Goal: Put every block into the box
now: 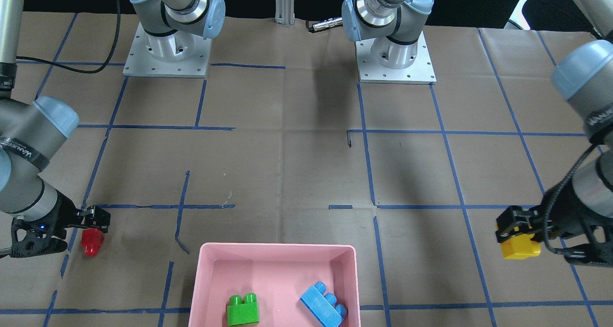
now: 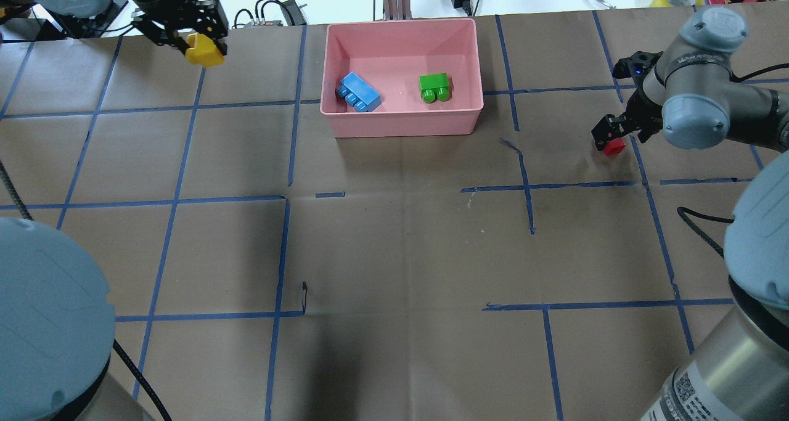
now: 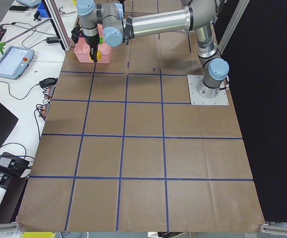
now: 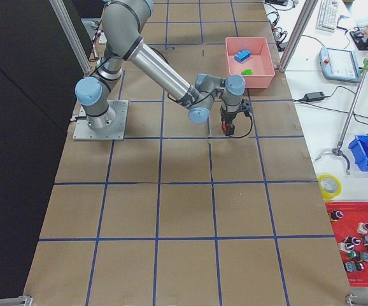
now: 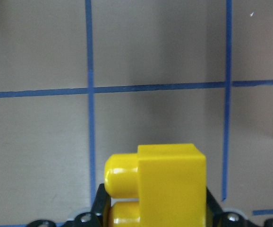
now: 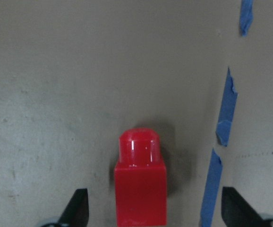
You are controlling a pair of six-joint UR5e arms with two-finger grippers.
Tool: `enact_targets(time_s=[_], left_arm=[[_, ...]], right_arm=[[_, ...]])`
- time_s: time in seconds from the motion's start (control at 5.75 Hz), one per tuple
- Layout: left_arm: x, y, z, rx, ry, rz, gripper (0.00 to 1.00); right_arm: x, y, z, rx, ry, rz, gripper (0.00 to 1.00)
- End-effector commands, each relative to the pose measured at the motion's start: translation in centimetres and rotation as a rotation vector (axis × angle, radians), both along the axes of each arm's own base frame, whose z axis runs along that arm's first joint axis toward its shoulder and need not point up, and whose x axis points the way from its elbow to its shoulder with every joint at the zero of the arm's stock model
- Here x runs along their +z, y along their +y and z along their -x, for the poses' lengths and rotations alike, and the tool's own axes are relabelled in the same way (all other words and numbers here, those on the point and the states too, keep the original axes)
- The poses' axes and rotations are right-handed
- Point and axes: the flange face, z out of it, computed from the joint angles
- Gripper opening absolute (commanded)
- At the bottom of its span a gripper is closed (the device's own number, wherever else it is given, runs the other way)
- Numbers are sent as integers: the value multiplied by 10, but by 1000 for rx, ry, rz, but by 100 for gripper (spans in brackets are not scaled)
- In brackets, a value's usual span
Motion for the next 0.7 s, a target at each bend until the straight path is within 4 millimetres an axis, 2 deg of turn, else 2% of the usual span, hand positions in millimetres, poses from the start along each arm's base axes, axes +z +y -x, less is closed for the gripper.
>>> enact_targets(time_s=[0.0, 0.17, 0.35, 0.52], left_arm=[[-39, -17, 134, 95, 57, 5, 27], [-69, -33, 178, 114, 58, 26, 27], [-104, -49, 191, 139, 65, 42, 27], [-122, -54, 203, 139, 72, 67, 30]], right_arm=[[-4, -2, -3, -9, -6, 7, 89], [-5, -2, -6, -8, -3, 4, 61], [-5, -2, -6, -10, 2, -1, 27], [-4, -1, -6, -8, 4, -5, 8]])
